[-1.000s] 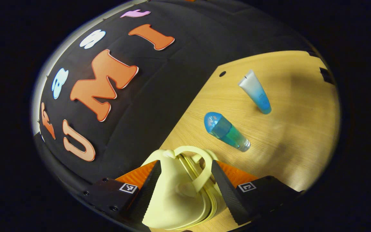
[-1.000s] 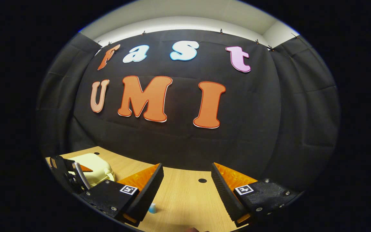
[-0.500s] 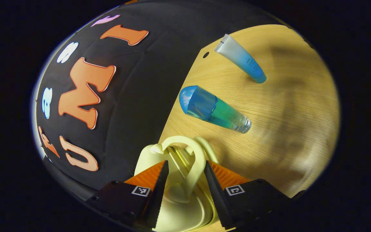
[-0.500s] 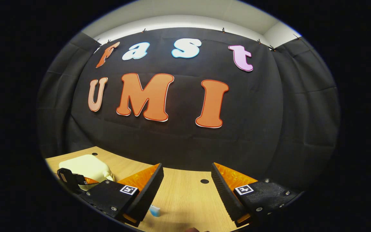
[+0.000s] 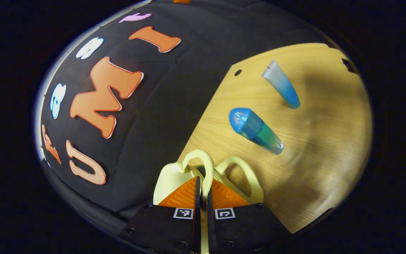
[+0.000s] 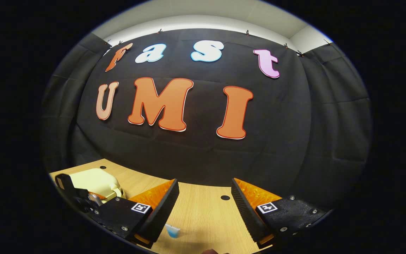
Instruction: First open the suitcase, pack the skin care products into it, and then close the suitcase.
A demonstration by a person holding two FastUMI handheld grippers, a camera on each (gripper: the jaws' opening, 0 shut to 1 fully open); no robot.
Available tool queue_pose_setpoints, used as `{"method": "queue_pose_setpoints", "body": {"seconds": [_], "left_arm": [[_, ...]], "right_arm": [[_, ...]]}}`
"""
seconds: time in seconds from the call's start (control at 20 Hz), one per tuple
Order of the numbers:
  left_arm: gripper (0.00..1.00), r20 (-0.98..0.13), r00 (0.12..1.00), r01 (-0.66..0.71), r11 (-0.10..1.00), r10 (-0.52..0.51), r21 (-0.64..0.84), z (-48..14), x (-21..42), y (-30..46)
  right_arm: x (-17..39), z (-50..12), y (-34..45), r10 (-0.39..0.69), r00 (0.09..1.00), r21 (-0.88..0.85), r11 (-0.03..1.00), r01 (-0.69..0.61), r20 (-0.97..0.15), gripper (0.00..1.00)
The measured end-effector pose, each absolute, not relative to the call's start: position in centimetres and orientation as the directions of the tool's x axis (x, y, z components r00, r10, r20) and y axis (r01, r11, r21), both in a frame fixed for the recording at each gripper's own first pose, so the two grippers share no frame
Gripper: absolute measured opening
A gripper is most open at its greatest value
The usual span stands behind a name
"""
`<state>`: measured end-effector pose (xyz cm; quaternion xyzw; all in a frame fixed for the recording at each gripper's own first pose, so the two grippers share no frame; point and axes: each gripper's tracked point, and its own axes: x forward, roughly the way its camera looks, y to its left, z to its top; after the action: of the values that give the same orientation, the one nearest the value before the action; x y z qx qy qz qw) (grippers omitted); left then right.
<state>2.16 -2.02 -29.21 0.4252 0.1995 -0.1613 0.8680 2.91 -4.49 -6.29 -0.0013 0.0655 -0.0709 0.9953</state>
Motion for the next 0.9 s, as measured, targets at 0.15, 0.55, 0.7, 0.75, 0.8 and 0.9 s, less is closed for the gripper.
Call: {"method": "queue_pose_setpoints", "body": {"seconds": [0.15, 0.55, 0.7, 0.75, 0.8, 0.9], "left_arm": [[0.07, -0.444, 0.891, 0.377, 0.705, -0.097, 0.602, -24.9, 3.0, 1.0], [0.06, -0.333, 0.942, 0.14, 0.865, 0.032, 0.481, -16.7, 5.0, 13.2], [0.07, -0.305, 0.948, 0.063, 0.89, 0.088, 0.452, -15.2, 5.1, 18.6], [0.07, -0.304, 0.946, 0.04, 0.894, 0.11, 0.446, -15.2, 5.3, 20.6], [0.07, -0.299, 0.945, 0.013, 0.896, 0.134, 0.444, -15.0, 5.6, 22.7], [0.08, -0.298, 0.94, -0.024, 0.904, 0.166, 0.427, -15.4, 5.6, 26.1]], "right_arm": [[3.4, -6.0, -3.0, -0.134, 0.983, -0.017, 0.991, 0.133, -0.128, 0.94], [5.1, -4.9, 2.9, -0.072, 0.99, -0.019, 0.997, 0.071, -0.123, 0.94], [5.7, -4.3, 5.3, -0.047, 0.992, -0.032, 0.999, 0.044, -0.12, 0.94], [5.9, -4.1, 6.3, -0.041, 0.992, -0.037, 0.999, 0.037, -0.119, 0.94], [6.1, -4.0, 6.9, -0.034, 0.992, -0.042, 0.999, 0.029, -0.12, 0.94], [6.5, -4.0, 8.4, -0.028, 0.992, -0.044, 0.999, 0.022, -0.126, 0.94]]}}
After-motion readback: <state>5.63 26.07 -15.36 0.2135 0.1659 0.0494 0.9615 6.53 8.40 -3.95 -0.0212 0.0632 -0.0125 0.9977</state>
